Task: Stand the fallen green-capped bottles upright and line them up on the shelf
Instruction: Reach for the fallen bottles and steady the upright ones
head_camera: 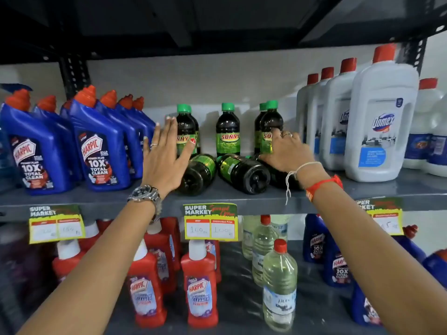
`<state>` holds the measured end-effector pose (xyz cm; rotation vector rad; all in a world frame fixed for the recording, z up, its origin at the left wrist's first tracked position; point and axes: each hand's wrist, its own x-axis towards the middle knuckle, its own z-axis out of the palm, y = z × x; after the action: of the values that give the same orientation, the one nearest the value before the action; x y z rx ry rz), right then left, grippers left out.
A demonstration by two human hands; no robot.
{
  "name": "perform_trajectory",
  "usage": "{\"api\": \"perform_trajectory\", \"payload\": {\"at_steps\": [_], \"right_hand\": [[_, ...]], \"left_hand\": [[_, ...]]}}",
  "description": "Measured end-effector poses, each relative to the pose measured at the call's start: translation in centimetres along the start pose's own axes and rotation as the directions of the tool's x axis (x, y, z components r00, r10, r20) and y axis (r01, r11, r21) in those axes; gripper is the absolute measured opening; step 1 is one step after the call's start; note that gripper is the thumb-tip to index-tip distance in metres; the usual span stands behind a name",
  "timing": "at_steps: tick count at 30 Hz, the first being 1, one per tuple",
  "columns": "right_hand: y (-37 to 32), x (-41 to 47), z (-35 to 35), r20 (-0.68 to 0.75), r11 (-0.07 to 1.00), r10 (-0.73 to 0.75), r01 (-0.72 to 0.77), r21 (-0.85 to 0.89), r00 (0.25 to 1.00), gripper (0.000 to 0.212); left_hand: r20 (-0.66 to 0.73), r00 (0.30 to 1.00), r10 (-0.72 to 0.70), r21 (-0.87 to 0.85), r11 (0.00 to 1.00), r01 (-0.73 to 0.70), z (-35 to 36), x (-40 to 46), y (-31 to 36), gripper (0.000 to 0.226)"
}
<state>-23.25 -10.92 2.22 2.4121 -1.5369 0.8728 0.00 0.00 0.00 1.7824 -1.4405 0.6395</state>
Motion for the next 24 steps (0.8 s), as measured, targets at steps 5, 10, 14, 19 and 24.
{"api": "perform_trajectory", "payload": {"at_steps": [5, 10, 14, 19, 24], "right_hand": [[0.2, 1.3, -0.1, 0.270, 0.997, 0.040, -0.020, -0.075, 0.962, 0.065], [0.2, 1.9, -0.1, 0.440, 1.000, 0.011, 0.000, -0.023, 0.898, 0.039], [0.2, 2.2, -0.3, 0.474, 0.999, 0.032, -0.017, -0.035, 0.880, 0.036], [-0.1, 2.5, -0.9, 0.493, 0.997, 0.073, -0.048, -0.064, 0.867, 0.042], [0.2, 2.2, -0.9, 0.439, 0.985, 0.123, -0.162, 0.051, 0.890, 0.069]], "left_hand": [[0.128, 0.986, -0.109, -0.101, 0.987, 0.122, 0.3, -1.5, -2.5, 0.070], [0.326, 0.934, -0.143, -0.108, 0.976, 0.187, -0.2, -2.2, -4.6, 0.062], [0.542, 0.819, -0.188, 0.098, 0.982, 0.160, -0.2, -2.6, -5.7, 0.060], [0.610, 0.761, -0.220, 0.224, 0.969, 0.101, -0.6, -2.9, -5.2, 0.055], [0.594, 0.789, -0.160, 0.264, 0.965, -0.003, -0.9, -3.3, -5.1, 0.063]]}}
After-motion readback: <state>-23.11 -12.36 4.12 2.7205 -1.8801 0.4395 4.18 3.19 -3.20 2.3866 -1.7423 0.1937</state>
